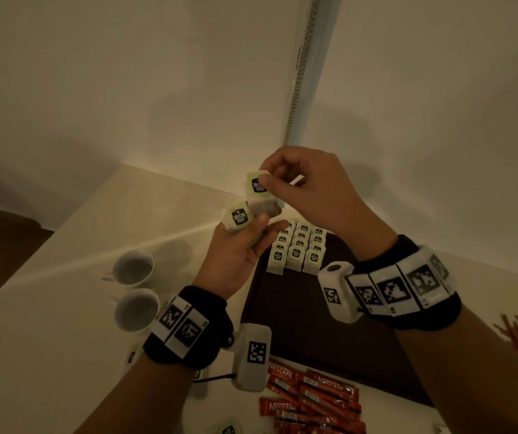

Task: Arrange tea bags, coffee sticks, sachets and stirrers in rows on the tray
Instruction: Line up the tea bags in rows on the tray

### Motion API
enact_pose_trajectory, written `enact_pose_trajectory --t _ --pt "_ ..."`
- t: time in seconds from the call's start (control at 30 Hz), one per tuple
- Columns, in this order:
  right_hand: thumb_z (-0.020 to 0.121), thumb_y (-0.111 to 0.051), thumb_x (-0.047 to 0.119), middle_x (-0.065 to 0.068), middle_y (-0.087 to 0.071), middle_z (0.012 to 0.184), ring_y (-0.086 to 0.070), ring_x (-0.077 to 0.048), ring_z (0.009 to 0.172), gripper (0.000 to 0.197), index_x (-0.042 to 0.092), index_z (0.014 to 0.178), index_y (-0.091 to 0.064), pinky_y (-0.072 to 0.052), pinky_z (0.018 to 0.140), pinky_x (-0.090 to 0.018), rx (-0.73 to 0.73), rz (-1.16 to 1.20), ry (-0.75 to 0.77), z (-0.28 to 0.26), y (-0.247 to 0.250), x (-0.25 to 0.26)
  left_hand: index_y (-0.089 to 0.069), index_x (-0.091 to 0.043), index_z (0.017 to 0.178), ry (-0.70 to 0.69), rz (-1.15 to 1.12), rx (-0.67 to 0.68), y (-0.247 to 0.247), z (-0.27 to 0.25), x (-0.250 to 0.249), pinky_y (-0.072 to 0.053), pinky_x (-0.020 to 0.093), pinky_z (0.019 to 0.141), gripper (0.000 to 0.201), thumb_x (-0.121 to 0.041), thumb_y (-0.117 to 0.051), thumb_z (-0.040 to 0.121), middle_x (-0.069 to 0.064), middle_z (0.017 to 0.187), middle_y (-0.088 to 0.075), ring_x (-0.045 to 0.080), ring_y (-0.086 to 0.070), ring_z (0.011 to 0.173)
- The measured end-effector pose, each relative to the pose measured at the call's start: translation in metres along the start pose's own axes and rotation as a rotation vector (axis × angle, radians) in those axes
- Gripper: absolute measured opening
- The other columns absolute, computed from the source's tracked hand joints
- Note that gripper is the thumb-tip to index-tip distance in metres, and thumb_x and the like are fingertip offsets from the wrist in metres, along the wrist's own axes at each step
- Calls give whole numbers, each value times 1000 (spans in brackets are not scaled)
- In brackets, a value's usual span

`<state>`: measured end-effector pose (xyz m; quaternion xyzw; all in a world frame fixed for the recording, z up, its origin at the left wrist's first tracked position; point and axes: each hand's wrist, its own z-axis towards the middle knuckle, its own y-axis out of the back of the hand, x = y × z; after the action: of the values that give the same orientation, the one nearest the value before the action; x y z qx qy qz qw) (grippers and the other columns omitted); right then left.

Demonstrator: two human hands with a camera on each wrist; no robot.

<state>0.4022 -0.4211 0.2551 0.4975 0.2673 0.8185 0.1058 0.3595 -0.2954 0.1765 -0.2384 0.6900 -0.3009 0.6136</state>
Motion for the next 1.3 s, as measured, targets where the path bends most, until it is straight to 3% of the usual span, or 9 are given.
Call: enact_pose_trajectory --t 0.2,0.3,0.43,0.7,0.83,0.97,1.1,1.17,1.3 --pt "82 -70 15 3 -65 68 -57 -2 59 4 16 81 -67 -46 60 -14 -16 63 -73 1 0 0 -62 -14 97 32 -10 -37 -4 -1 3 -53 15 55 22 -23 -57 78 -4 83 -72 11 -69 74" --pt "83 -70 13 2 -66 67 -58 -2 58 5 12 84 -65 -44 57 -12 7 125 -108 -1 0 -3 -62 -16 98 18 3 -60 -2 -1 3 -52 15 56 22 -23 -58 77 -4 88 -73 10 -70 79" --pt "84 -69 10 -2 -68 70 -62 -9 60 6 12 85 -63 -49 56 -17 16 200 -159 -5 -1 -9 -61 -18 100 -11 83 -61 -1 -1 4 -51 17 55 25 -21 -61 76 -4 91 -72 10 -69 80" --pt "84 -67 8 -3 -66 71 -62 -10 62 6 8 87 -62 -51 57 -18 18 237 -157 -8 -1 -14 -61 -14 99 -21 150 -61 0 1 7 -51 17 57 23 -18 -63 76 -3 82 -72 9 -69 77" --pt "84 -67 8 4 -64 70 -59 -5 62 7 12 86 -61 -49 58 -17 -28 194 -156 -15 5 -30 -58 -14 109 42 103 -141 9 3 7 -54 21 62 38 -37 -56 79 2 97 -73 16 -70 84" --pt "83 -68 11 9 -66 77 -59 2 68 10 18 85 -61 -46 67 -11 28 41 -322 -41 3 -75 -61 -14 111 134 -1 -225 27 4 -1 -56 24 63 55 -57 -38 86 6 104 -72 21 -71 89" --pt "86 -64 10 5 -64 100 -58 -8 94 9 16 92 -60 -47 73 -14 159 -43 -603 -74 -18 -129 -62 -15 111 159 2 -212 34 4 -6 -56 24 63 59 -59 -27 92 6 105 -72 22 -71 89" --pt "88 -61 10 -2 -62 109 -55 -12 98 10 18 93 -57 -46 71 -16 212 -77 -686 -86 -31 -153 -62 -15 110 169 19 -211 34 5 -5 -56 24 63 58 -57 -25 95 6 103 -73 21 -71 88" --pt "87 -61 8 2 -60 98 -58 -14 95 12 18 91 -57 -48 72 -18 197 -126 -740 -96 -49 -184 -62 -13 109 182 35 -207 39 5 0 -57 25 63 57 -56 -27 94 8 98 -73 22 -71 87"
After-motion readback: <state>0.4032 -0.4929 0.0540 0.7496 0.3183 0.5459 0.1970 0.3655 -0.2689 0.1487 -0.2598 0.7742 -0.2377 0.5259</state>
